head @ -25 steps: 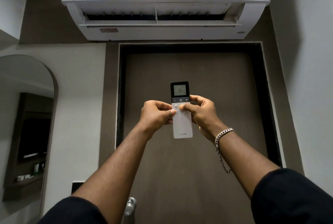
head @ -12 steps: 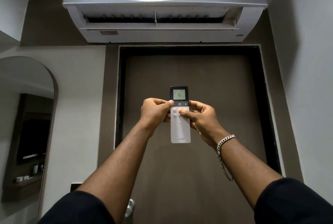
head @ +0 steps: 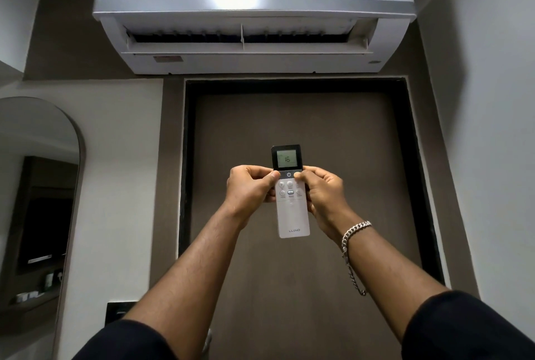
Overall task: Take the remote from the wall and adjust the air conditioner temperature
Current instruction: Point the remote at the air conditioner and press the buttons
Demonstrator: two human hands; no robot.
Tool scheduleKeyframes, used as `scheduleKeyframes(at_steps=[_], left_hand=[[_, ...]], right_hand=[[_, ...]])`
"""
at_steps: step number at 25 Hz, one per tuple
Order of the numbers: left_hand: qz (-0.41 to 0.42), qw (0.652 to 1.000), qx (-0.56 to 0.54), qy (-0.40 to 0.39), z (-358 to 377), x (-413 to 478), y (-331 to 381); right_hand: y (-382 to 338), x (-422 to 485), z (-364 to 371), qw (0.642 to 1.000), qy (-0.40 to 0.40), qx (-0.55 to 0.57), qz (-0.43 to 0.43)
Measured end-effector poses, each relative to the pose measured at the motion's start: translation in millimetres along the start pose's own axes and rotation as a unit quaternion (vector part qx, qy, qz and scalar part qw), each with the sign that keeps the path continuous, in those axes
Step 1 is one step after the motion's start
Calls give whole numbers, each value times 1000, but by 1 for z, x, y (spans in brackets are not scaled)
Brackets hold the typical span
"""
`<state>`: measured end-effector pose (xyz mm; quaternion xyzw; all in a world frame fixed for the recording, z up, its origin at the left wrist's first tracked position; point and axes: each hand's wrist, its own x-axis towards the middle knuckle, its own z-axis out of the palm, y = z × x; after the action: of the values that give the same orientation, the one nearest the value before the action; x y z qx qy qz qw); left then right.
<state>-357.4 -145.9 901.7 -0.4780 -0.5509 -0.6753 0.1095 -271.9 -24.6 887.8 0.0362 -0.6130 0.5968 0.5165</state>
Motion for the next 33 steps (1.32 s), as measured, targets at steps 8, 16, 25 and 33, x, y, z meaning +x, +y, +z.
scheduleKeyframes(at_steps=[8,16,25,33], left_hand=[[7,1000,-11,-12,-3,-2,2],[8,1000,-16,-14,-2,-5,6],[6,1000,-16,-14,-3,-9,18],[4,1000,-13,-18,-4,-18,26]], right_hand=[[-6,-3,-1,999,-13,22,25],[-13,-8,0,1000,-1,9,28],[-25,-14,0,1000,1,-4,31],[-35,-23,0,999,-6,-2,42]])
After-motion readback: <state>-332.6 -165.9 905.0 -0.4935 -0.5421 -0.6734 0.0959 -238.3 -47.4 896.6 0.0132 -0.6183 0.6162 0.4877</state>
